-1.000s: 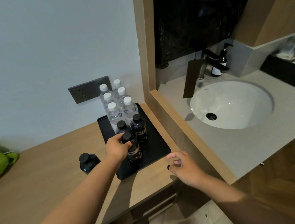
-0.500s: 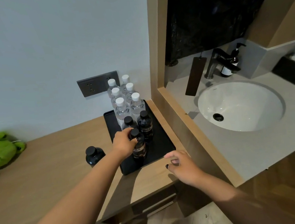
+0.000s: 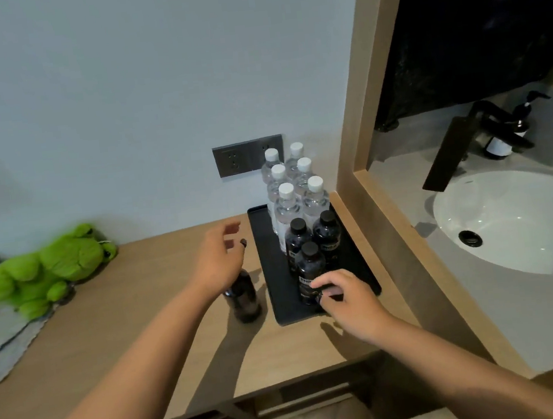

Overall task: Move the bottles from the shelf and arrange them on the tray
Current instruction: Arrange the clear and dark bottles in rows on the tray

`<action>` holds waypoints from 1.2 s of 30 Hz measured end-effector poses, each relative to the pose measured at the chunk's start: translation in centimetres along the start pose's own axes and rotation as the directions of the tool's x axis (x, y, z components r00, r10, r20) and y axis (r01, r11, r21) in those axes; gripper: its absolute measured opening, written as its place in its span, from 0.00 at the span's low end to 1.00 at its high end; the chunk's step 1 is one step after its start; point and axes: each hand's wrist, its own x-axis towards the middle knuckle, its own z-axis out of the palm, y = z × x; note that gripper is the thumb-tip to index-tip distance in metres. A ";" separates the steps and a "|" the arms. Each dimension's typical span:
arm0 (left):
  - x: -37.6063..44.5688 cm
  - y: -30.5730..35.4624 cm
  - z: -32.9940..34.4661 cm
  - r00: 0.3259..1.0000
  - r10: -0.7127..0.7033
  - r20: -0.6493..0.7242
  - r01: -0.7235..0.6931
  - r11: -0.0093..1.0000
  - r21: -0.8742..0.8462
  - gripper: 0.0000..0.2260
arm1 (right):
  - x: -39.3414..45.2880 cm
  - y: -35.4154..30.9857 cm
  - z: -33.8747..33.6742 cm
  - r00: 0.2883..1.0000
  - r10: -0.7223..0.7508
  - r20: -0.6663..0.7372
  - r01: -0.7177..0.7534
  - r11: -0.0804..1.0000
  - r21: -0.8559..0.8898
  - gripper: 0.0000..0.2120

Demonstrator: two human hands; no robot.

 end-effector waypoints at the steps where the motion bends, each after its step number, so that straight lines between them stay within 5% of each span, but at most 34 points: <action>1: -0.2 -0.7 -0.7 1.000 -0.029 -0.012 0.029 0.999 -0.022 0.18 | 0.5 -1.0 0.6 0.999 -0.043 0.005 0.043 0.999 0.001 0.12; 8: -1.9 -7.4 -3.8 0.968 -0.244 0.065 0.250 0.962 -0.113 0.16 | 5.4 -7.6 6.5 0.987 -0.137 0.083 0.148 0.976 -0.160 0.14; 13: -2.4 -10.9 -5.7 0.948 -0.312 0.070 0.319 0.932 -0.170 0.23 | 7.4 -10.0 10.5 1.000 -0.001 0.001 0.001 0.918 -0.396 0.24; 17: -1.9 -12.6 -6.8 0.943 -0.318 0.092 0.331 0.925 -0.188 0.25 | 8.2 -10.5 12.5 0.999 -0.051 -0.003 0.036 0.755 -0.655 0.22; 21: -1.5 -12.8 -6.7 0.944 -0.285 0.168 0.314 0.933 -0.176 0.19 | 8.7 -10.0 12.5 0.997 -0.062 0.051 0.078 0.575 -0.814 0.17; 27: -1.4 -11.4 -6.1 0.896 -0.187 0.402 0.255 0.959 -0.124 0.19 | 7.1 -10.3 9.8 0.962 -0.149 0.230 0.274 0.529 -0.803 0.14; 32: -2.2 -9.0 -5.5 0.759 -0.003 0.651 0.051 0.997 -0.056 0.31 | 3.4 -12.5 3.6 0.910 -0.243 0.336 0.414 0.575 -0.706 0.13; 36: -3.2 -5.6 -3.5 0.701 0.172 0.692 -0.066 0.982 -0.177 0.34 | 0.5 -15.3 -1.2 0.916 -0.226 0.331 0.396 0.641 -0.658 0.12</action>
